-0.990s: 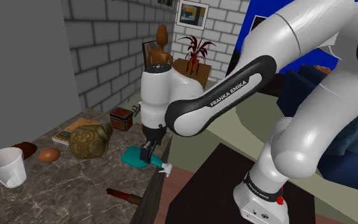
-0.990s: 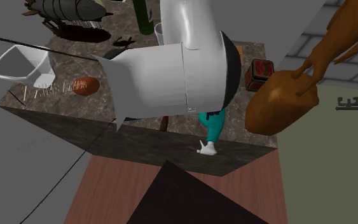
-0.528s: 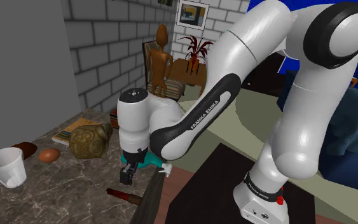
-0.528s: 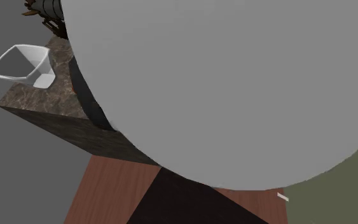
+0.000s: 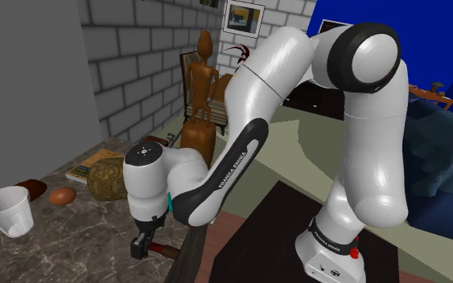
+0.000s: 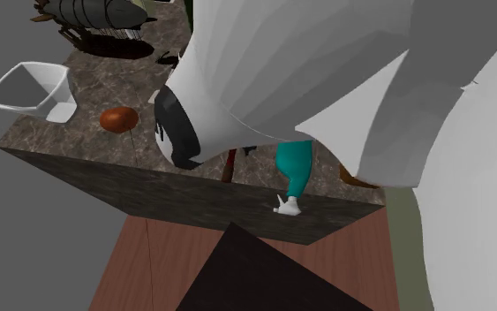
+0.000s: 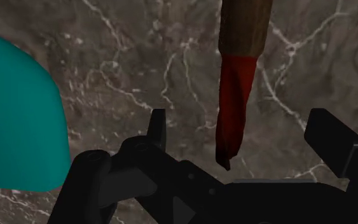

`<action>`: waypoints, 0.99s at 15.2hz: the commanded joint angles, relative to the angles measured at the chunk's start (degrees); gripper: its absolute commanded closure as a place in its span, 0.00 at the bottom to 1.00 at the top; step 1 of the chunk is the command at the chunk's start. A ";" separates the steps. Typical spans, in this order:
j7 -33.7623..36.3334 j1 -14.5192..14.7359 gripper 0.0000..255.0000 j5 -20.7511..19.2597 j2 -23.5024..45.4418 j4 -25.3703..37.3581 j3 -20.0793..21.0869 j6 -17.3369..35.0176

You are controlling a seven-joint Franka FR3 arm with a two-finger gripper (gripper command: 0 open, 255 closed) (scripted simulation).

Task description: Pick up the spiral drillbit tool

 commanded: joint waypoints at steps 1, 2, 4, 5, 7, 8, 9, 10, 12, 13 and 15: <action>1.35 0.93 0.00 -1.51 1.72 0.34 -0.94 1.23; 1.80 1.25 0.00 -2.10 2.43 0.49 -1.37 1.74; 2.70 1.90 0.00 -3.26 3.87 0.83 -2.25 2.74; 2.95 2.09 0.00 -3.58 4.29 0.94 -2.51 3.03; 2.94 2.10 0.00 -3.57 4.29 0.94 -2.52 3.03; 3.01 2.15 1.00 -3.59 4.31 0.95 -2.52 3.03; 3.01 2.15 1.00 -3.60 4.31 0.94 -2.53 3.04; 3.02 2.16 1.00 -3.60 4.33 0.95 -2.53 3.04; 3.02 2.17 1.00 -3.60 4.34 0.98 -2.53 3.02; 3.01 2.16 1.00 -3.59 4.33 0.98 -2.53 3.02; 3.01 2.16 1.00 -3.59 4.34 0.99 -2.53 3.02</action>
